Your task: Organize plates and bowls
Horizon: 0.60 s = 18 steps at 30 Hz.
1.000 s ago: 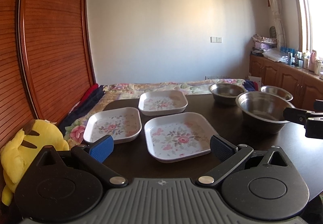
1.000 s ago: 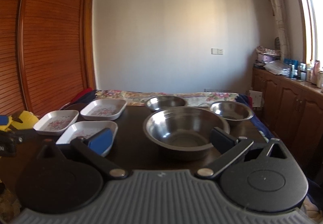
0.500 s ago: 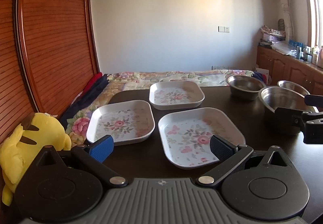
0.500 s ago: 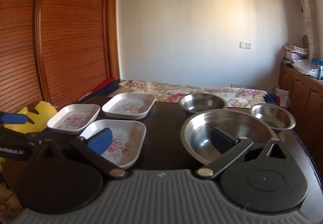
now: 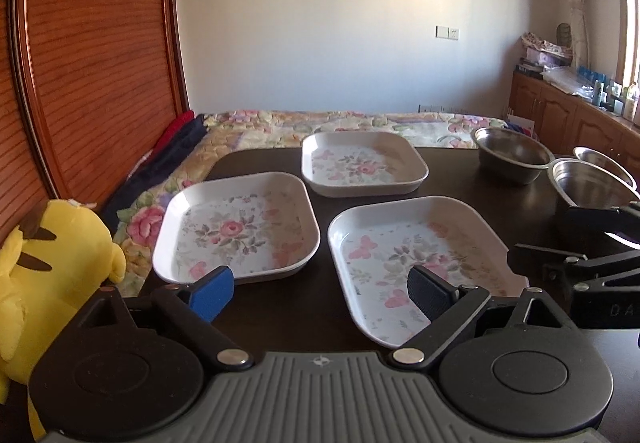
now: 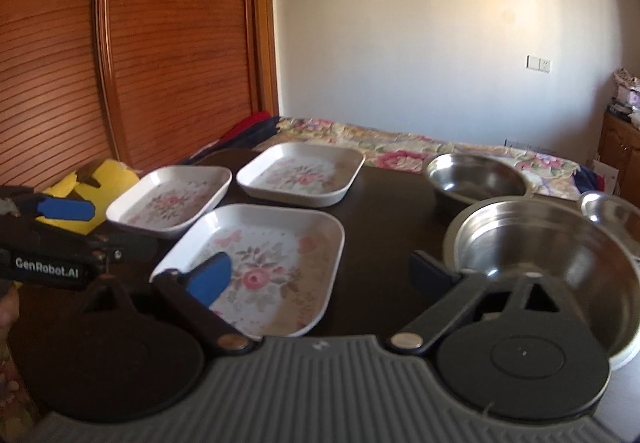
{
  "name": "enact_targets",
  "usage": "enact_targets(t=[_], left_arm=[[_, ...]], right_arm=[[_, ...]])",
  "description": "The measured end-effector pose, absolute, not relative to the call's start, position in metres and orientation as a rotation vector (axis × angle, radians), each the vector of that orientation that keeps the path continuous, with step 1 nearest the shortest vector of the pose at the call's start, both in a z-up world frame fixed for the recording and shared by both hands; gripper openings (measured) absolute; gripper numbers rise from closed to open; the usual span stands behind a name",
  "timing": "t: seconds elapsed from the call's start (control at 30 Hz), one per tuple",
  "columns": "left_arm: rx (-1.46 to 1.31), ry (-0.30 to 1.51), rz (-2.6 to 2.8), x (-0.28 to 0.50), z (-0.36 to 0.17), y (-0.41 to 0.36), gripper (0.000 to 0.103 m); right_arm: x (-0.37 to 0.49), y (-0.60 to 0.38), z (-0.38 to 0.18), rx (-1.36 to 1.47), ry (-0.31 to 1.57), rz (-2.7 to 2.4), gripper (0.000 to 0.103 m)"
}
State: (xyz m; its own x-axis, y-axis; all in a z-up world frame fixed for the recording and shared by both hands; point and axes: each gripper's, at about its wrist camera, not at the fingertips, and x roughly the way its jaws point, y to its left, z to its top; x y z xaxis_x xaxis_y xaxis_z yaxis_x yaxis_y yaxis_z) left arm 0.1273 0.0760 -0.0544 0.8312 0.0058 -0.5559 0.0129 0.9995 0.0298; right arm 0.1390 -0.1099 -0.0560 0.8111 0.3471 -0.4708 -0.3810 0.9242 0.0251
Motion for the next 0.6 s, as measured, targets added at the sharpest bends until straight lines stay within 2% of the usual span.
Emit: enact_targets(t=[0.1,0.27,0.37,0.5,0.6], left_arm=[[0.030,0.599,-0.009,0.134,-0.057,0.078,0.093],[0.021,0.615,-0.033,0.142,-0.061,0.081,0.084],[0.008,0.622,-0.054,0.145,-0.063,0.081,0.070],[0.008,0.618,-0.069,0.148,-0.065,0.080,0.062],[0.010,0.625,-0.072,0.149,-0.067,0.080,0.052]], right_arm=[[0.146,-0.107,-0.060,-0.080,0.503,0.394,0.089],[0.154,-0.102,-0.066,-0.083,0.531,0.399,0.081],[0.157,-0.099,-0.069,-0.096,0.538,0.396,0.073],[0.157,-0.094,-0.071,-0.119,0.536,0.393,0.069],[0.160,-0.091,-0.073,-0.128,0.557,0.383,0.061]])
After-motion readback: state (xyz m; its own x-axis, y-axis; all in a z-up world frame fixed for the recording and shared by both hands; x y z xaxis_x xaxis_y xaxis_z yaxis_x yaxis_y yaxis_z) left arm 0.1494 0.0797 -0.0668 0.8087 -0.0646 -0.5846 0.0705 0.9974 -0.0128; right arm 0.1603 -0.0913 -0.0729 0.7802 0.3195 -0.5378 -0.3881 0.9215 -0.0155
